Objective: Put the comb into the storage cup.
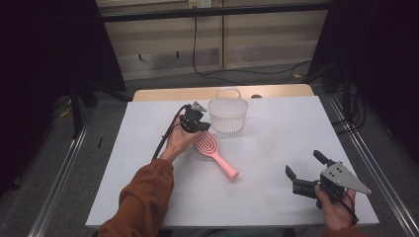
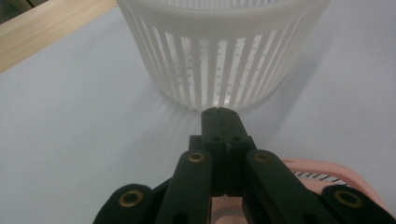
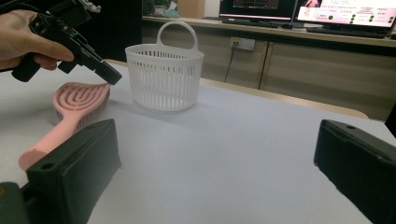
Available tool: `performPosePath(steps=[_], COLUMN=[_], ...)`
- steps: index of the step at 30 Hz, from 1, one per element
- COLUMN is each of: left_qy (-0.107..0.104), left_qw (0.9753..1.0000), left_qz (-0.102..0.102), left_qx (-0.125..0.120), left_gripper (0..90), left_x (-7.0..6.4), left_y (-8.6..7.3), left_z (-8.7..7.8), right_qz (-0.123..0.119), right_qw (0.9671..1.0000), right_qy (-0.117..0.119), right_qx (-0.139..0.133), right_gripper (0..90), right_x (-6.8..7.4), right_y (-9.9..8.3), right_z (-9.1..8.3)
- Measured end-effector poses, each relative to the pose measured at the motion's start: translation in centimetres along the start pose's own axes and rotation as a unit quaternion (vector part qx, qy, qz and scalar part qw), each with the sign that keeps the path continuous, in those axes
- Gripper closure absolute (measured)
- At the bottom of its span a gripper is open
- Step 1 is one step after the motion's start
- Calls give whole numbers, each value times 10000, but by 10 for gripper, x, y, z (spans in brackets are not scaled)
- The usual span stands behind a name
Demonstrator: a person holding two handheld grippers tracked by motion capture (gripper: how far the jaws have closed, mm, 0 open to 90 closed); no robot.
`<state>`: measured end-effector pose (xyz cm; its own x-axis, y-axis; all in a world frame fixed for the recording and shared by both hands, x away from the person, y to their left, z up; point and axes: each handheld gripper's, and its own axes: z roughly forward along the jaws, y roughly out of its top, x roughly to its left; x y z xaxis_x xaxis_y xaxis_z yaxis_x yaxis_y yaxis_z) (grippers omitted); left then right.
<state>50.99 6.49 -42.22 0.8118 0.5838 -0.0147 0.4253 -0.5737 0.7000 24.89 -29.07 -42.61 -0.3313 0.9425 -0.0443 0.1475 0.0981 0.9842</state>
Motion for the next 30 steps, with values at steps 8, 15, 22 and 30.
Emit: performPosePath(steps=[8, 15, 22, 30], left_qy=[-29, -45, -31, -116], left_qw=[10000, 9999, 9995, 9989], left_qz=[-2, 92, 159, 154], left_qx=[54, 131, 285, 422], left_gripper=[900, 900, 900, 900], left_x=[2, 1, 4, 11], left_y=[-1, 1, 4, 3], left_z=[-2, 4, 1, -4], right_qz=[-4, -5, -4, 1], right_qw=[10000, 10000, 10000, 10000], right_qy=[1, 7, -8, -10], right_qx=[-1, 0, 1, 5], right_gripper=[0, 0, 0, 0], right_x=[0, 0, -1, 0], right_y=[0, 0, 0, 0], right_z=[0, 0, -1, 0])
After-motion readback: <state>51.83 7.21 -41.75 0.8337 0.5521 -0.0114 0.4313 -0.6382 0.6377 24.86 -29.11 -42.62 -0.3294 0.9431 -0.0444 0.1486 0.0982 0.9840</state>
